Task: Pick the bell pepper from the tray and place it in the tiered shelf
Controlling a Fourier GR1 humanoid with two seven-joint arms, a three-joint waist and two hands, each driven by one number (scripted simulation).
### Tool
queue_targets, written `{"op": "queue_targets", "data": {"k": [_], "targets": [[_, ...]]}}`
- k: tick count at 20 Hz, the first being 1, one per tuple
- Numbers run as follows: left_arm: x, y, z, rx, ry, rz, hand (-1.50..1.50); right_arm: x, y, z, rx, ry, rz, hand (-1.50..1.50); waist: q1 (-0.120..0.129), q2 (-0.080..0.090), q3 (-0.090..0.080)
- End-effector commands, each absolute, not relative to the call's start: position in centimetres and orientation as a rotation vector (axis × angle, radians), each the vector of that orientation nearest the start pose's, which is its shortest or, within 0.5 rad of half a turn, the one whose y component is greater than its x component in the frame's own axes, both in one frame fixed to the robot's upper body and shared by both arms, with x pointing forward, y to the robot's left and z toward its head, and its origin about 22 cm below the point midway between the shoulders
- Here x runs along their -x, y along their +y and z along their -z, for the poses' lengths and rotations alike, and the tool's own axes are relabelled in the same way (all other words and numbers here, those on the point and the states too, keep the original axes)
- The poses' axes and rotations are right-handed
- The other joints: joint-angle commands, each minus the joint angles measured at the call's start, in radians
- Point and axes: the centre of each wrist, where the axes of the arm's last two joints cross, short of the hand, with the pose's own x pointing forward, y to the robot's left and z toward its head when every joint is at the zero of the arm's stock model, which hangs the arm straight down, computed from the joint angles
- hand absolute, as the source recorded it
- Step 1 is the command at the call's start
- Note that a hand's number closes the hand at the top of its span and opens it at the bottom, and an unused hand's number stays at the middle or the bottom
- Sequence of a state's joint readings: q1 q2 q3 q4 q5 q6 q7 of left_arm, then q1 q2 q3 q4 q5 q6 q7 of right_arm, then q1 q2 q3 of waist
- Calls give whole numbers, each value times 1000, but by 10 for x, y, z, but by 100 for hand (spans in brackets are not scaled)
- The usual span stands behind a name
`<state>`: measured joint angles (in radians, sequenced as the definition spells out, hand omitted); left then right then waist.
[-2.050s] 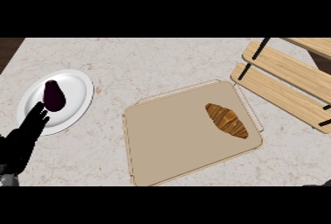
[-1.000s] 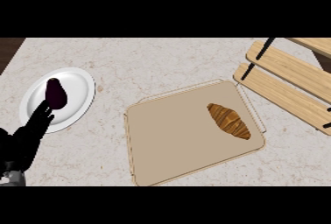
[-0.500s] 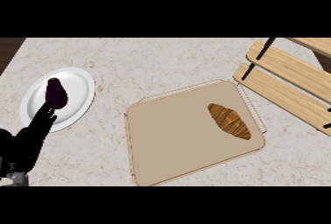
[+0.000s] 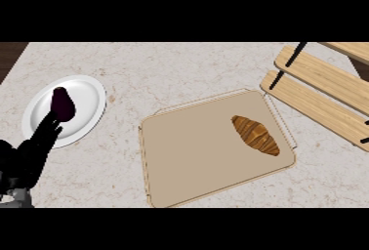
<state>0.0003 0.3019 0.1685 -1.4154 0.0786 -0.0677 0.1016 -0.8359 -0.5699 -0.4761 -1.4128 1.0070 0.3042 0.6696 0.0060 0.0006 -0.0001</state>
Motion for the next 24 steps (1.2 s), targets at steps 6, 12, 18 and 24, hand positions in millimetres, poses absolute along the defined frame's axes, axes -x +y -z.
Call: {"op": "queue_targets", "data": {"k": [6,12,18,24], "targets": [[-229,355,8,-260,-1322,53,0,-328,-379,-309,1229,-1270,76,-150,-5,-2,0],[-235,348,-5,-268,-1339,41,0,-293,-400,-332,1091,-1402,210,-150,-12,-5,0],[-230,357,7,-276,-1328,21,0,-231,-402,-366,1076,-1509,327,-150,-19,-6,0],[-213,364,5,-288,-1308,22,0,-134,-439,-409,1148,-1453,442,-150,-40,-17,0]]}}
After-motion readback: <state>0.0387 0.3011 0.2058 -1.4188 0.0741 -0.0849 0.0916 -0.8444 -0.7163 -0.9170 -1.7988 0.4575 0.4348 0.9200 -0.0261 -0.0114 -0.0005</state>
